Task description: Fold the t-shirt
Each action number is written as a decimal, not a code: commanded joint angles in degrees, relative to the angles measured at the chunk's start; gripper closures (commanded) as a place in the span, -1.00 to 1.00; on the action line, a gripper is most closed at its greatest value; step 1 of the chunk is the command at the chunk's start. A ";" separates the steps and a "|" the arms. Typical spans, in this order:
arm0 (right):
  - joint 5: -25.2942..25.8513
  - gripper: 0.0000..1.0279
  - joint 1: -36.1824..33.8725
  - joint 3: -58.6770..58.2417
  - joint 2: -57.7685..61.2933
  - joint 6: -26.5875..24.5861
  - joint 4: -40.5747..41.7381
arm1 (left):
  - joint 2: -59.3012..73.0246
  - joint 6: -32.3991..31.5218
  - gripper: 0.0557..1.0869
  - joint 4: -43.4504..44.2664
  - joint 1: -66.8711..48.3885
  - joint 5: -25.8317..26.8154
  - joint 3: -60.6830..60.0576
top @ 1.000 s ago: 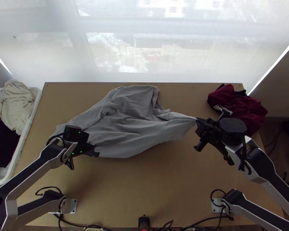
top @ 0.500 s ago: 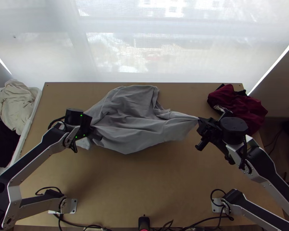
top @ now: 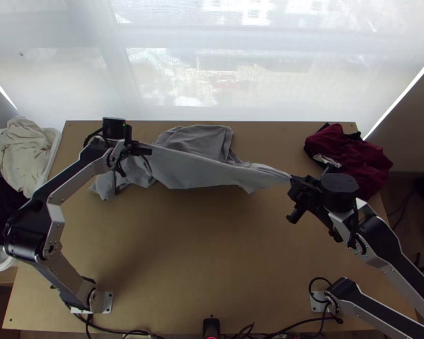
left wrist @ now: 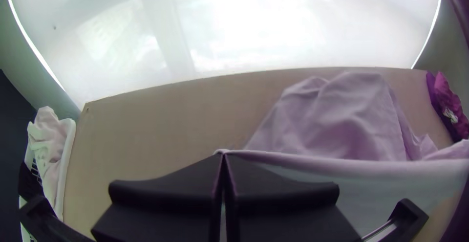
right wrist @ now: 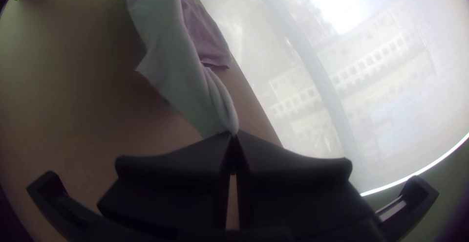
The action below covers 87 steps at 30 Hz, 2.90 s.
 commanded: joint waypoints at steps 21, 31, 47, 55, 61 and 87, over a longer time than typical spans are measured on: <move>-0.45 0.95 -0.10 -3.56 0.39 -0.06 0.44 | -15.43 -0.47 -0.81 -37.86 -2.08 8.00 -5.58; -0.71 0.95 0.34 -3.56 -0.05 0.12 0.79 | -20.79 -1.97 -0.81 -36.54 -2.87 8.00 -14.46; -0.71 0.95 0.95 -3.56 -0.85 0.64 0.61 | -11.38 -4.16 -0.80 -10.09 -2.52 0.88 -18.85; -0.71 0.95 0.78 -3.30 -0.58 0.82 0.53 | -9.71 -4.96 -0.34 -9.38 -2.43 0.97 -18.15; -0.71 0.95 0.78 -3.03 -0.41 0.82 0.53 | -10.68 -4.96 0.23 -9.38 -2.96 1.76 -17.18; -0.71 0.95 -0.10 10.33 3.11 0.82 -0.44 | -27.11 -4.69 0.92 -25.20 0.38 1.76 2.59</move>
